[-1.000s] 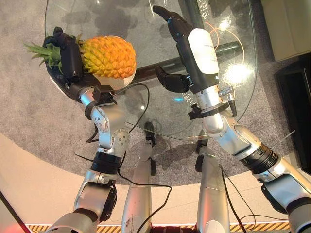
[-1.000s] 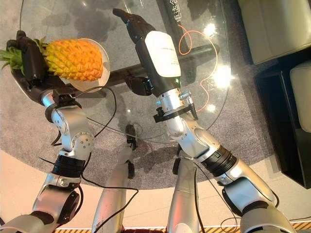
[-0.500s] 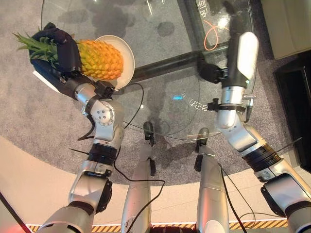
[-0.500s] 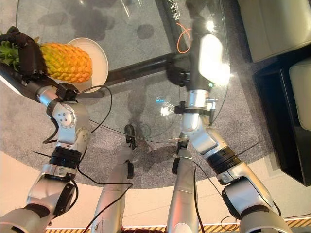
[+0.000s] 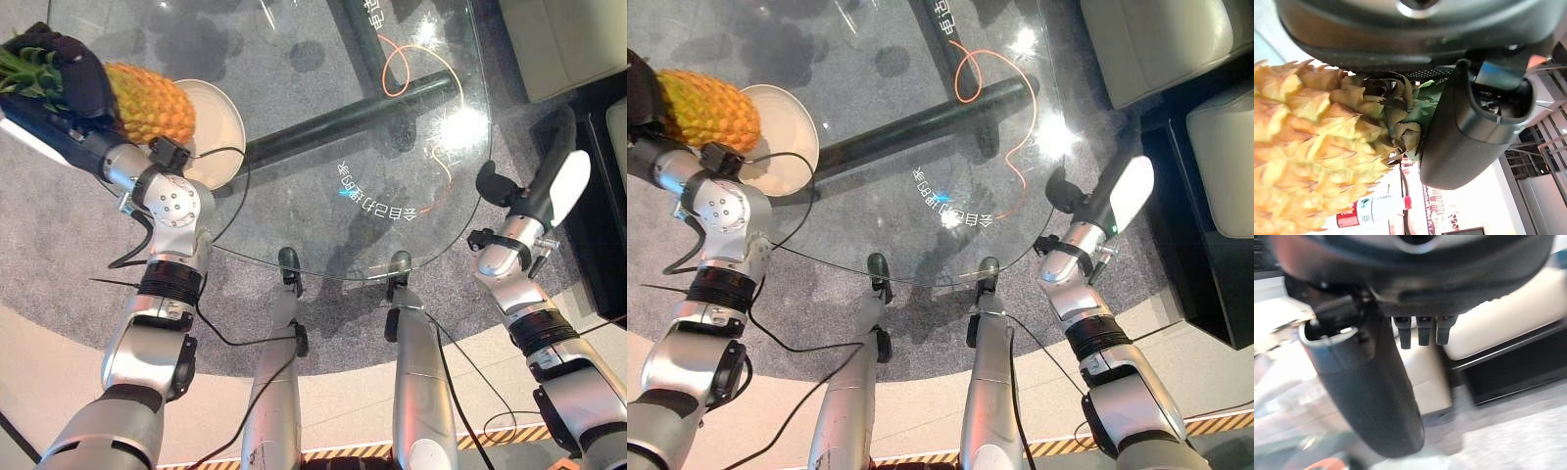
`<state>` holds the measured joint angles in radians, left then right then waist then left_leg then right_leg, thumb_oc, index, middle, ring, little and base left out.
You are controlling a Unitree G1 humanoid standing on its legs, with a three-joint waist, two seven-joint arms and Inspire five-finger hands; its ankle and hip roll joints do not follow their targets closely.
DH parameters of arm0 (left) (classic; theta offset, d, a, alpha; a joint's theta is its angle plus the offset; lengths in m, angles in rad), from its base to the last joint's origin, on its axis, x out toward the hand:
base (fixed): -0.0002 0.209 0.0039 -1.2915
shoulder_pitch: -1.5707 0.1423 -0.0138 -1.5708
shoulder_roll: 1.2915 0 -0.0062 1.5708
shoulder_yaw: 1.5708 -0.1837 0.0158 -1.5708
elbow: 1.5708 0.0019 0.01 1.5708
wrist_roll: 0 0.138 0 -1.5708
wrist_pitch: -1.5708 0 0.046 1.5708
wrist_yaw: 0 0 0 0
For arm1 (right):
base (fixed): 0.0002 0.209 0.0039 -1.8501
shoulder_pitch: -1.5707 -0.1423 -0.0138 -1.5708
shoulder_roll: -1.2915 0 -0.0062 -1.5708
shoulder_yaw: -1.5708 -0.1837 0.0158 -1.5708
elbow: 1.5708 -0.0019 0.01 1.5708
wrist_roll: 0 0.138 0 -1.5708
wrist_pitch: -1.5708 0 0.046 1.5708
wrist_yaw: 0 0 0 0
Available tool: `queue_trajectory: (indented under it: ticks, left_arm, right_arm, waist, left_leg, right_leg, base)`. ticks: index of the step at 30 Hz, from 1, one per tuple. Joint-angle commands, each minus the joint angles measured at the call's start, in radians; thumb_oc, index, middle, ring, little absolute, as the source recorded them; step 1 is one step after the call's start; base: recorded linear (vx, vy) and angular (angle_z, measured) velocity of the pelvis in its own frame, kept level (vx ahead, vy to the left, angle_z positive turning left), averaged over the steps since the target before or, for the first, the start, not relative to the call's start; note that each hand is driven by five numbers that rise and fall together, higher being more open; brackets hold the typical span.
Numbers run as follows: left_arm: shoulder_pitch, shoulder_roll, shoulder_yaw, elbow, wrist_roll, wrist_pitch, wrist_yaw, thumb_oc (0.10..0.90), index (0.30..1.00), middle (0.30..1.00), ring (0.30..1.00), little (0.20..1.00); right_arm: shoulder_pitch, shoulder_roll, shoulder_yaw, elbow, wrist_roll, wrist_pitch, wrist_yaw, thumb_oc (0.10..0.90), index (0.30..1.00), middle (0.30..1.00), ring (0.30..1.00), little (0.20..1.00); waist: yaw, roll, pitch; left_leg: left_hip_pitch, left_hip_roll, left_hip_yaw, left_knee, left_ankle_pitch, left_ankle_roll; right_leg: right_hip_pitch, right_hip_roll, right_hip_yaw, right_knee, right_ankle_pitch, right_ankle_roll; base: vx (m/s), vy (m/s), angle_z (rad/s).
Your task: Pick up the fruit to the plate
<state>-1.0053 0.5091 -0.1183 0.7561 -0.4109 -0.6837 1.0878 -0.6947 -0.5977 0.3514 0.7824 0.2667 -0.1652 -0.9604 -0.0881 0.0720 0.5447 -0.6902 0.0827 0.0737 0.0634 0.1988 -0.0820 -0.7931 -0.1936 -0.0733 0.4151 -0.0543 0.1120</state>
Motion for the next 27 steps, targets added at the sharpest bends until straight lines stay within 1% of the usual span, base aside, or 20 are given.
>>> queue_trajectory:
  ticks: [1,5,10,14,16,23,27]
  left_arm:
    - [-0.191,0.161,-0.036,0.035,0.031,-0.082,-0.002,0.100,0.300,0.300,0.300,0.200]
    - [-0.240,0.173,-0.077,0.101,0.034,-0.053,0.005,0.100,0.300,0.300,0.300,0.200]
    - [-0.260,0.180,-0.096,0.158,0.022,-0.024,-0.011,0.100,0.300,0.300,0.300,0.200]
    - [-0.275,0.183,-0.107,0.205,0.028,-0.008,-0.020,0.100,0.300,0.300,0.300,0.200]
    - [-0.287,0.188,-0.114,0.229,0.026,-0.001,-0.026,0.100,0.300,0.300,0.300,0.200]
    - [-0.294,0.195,-0.120,0.270,0.028,0.014,-0.037,0.100,0.300,0.300,0.300,0.200]
    - [-0.300,0.197,-0.124,0.284,0.028,0.019,-0.051,0.100,0.300,0.300,0.300,0.200]
  right_arm:
    - [-0.013,-0.033,-0.073,0.124,0.114,-0.107,0.025,0.800,0.900,0.900,0.900,0.900]
    - [-0.018,-0.019,-0.092,0.298,0.152,-0.124,0.104,0.800,0.900,0.900,0.900,0.900]
    - [-0.020,-0.006,-0.090,0.394,0.147,-0.086,0.154,0.800,0.900,0.900,0.900,0.900]
    - [-0.020,-0.005,-0.088,0.435,0.152,-0.046,0.190,0.800,0.900,0.900,0.900,0.900]
    - [-0.017,-0.003,-0.086,0.450,0.162,-0.038,0.212,0.800,0.900,0.900,0.900,0.900]
    - [-0.009,0.011,-0.077,0.455,0.141,-0.041,0.235,0.800,0.900,0.900,0.900,0.900]
    - [-0.016,0.015,-0.068,0.446,0.132,-0.031,0.237,0.800,0.900,0.900,0.900,0.900]
  waist:
    - [0.006,-0.060,-0.025]
    - [0.006,-0.062,-0.025]
    - [0.004,-0.063,-0.025]
    - [-0.001,-0.067,-0.025]
    - [-0.003,-0.069,-0.025]
    - [-0.010,-0.073,-0.025]
    - [-0.011,-0.075,-0.025]
  left_leg:
    - [-0.011,-0.029,0.043,0.119,-0.146,-0.010]
    - [-0.023,-0.022,0.044,0.133,-0.147,-0.010]
    - [-0.031,-0.018,0.044,0.146,-0.149,-0.010]
    - [-0.037,-0.013,0.044,0.151,-0.149,-0.011]
    - [-0.044,-0.012,0.043,0.155,-0.151,-0.010]
    - [-0.066,-0.008,0.041,0.171,-0.155,-0.008]
    - [-0.076,-0.008,0.040,0.175,-0.154,-0.010]
  right_leg:
    - [0.050,0.062,-0.050,-0.134,0.047,-0.017]
    - [0.042,0.064,-0.051,-0.130,0.050,-0.019]
    - [0.036,0.066,-0.047,-0.125,0.052,-0.020]
    - [0.029,0.066,-0.043,-0.124,0.054,-0.019]
    - [0.023,0.067,-0.043,-0.124,0.055,-0.018]
    - [-0.002,0.072,-0.034,-0.116,0.056,-0.018]
    - [-0.009,0.072,-0.030,-0.118,0.059,-0.016]
  base:
    - [0.00,0.000,0.00]
    - [0.00,0.000,0.00]
    - [0.00,0.000,0.00]
    - [0.00,0.000,0.00]
    - [0.00,0.000,0.00]
    - [0.00,0.004,0.00]
    - [0.00,0.000,0.00]
